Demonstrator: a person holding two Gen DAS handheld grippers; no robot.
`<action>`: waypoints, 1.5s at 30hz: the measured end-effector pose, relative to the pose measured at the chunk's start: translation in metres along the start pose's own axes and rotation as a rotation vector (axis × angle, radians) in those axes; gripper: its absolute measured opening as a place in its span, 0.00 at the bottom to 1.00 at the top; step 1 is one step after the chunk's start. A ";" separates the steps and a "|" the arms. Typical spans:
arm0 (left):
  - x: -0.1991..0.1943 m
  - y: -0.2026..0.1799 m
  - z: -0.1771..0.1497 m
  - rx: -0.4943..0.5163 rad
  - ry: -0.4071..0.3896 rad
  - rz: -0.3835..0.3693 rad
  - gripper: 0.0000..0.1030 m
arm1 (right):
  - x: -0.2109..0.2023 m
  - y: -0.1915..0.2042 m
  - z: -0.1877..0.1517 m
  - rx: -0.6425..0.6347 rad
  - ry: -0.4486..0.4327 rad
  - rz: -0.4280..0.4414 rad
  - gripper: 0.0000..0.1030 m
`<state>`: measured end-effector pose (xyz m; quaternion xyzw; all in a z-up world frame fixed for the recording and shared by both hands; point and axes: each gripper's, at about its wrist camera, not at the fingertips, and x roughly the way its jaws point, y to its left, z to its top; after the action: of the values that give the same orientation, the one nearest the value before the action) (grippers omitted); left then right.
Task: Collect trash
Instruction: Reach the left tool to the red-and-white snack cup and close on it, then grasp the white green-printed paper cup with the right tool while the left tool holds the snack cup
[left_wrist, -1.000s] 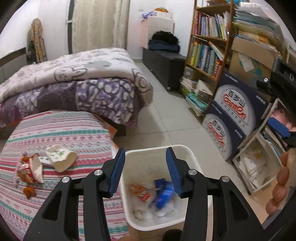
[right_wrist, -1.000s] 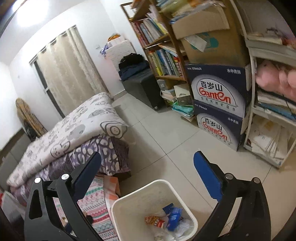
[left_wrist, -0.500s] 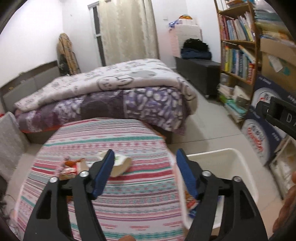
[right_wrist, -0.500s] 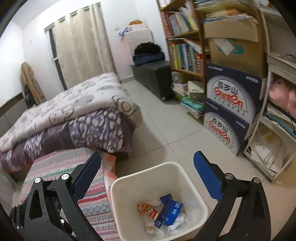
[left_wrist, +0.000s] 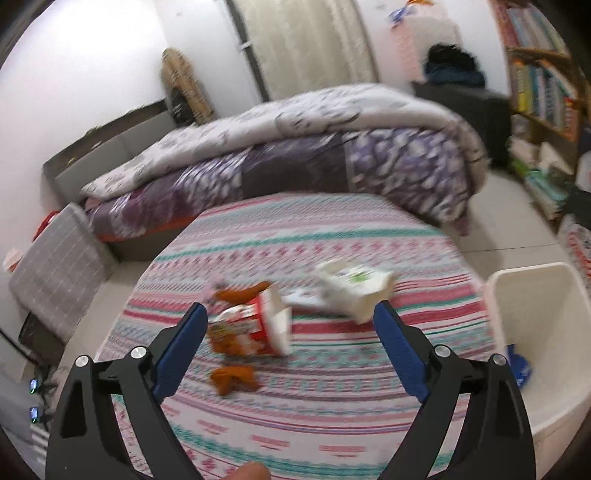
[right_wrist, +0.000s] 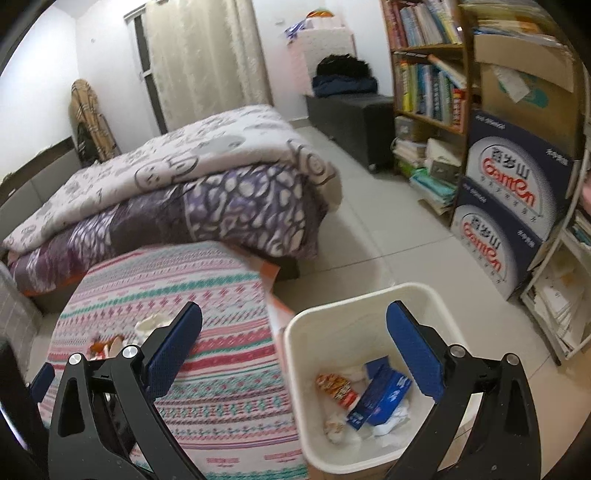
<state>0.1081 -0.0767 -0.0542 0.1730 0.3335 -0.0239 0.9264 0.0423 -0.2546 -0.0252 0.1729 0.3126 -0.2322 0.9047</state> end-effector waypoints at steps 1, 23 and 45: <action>0.011 0.008 0.000 -0.014 0.030 0.015 0.90 | 0.003 0.005 -0.002 -0.008 0.012 0.007 0.93; 0.126 0.020 -0.031 0.561 0.237 -0.119 0.80 | 0.053 0.054 -0.026 -0.085 0.226 0.079 0.93; 0.070 0.128 0.006 -0.057 0.171 -0.286 0.67 | 0.117 0.165 -0.056 -0.511 0.295 0.185 0.91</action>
<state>0.1862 0.0465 -0.0550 0.0987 0.4330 -0.1311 0.8863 0.1841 -0.1283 -0.1146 -0.0004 0.4718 -0.0352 0.8810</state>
